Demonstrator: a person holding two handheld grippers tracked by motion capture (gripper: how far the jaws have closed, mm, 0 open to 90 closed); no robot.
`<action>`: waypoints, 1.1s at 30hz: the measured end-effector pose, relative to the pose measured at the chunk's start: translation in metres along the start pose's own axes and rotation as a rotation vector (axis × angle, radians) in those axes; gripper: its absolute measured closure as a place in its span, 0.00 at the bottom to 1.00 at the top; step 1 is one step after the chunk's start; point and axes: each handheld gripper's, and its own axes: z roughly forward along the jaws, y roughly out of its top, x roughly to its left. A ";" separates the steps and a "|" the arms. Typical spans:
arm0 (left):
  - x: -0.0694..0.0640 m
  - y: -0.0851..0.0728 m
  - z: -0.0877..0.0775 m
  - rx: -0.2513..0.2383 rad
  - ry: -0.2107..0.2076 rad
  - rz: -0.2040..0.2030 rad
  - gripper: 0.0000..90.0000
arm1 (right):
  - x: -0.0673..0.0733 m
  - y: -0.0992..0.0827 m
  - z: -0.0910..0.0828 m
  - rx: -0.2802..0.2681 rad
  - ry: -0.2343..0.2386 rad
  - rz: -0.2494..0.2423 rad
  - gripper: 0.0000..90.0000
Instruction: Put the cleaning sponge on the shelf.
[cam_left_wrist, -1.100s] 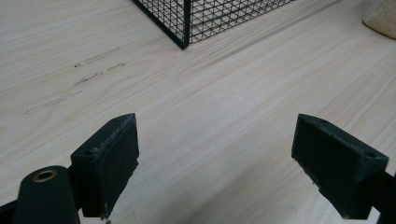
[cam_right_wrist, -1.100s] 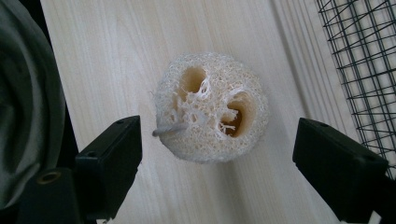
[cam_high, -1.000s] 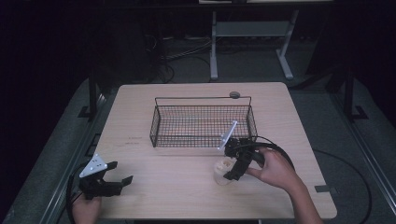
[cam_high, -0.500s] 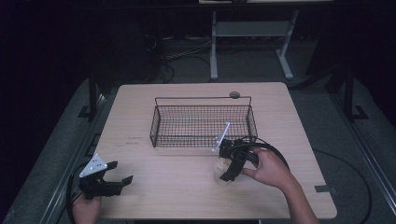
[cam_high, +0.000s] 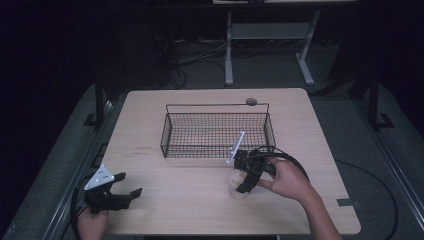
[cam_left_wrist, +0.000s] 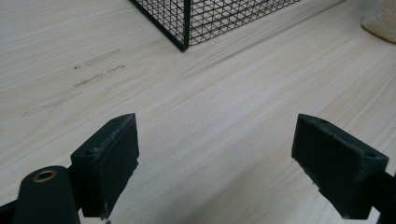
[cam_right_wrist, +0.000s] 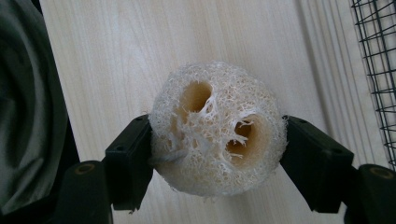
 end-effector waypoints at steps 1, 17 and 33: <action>0.000 0.000 0.000 0.001 0.000 0.000 0.15 | 0.000 0.000 -0.001 -0.001 0.001 -0.001 0.33; 0.000 0.001 0.000 0.000 -0.001 0.000 0.15 | -0.007 0.009 -0.022 -0.035 0.000 0.001 0.33; 0.000 0.001 -0.001 0.001 0.002 0.007 0.15 | -0.021 0.022 -0.052 -0.065 -0.014 0.002 0.33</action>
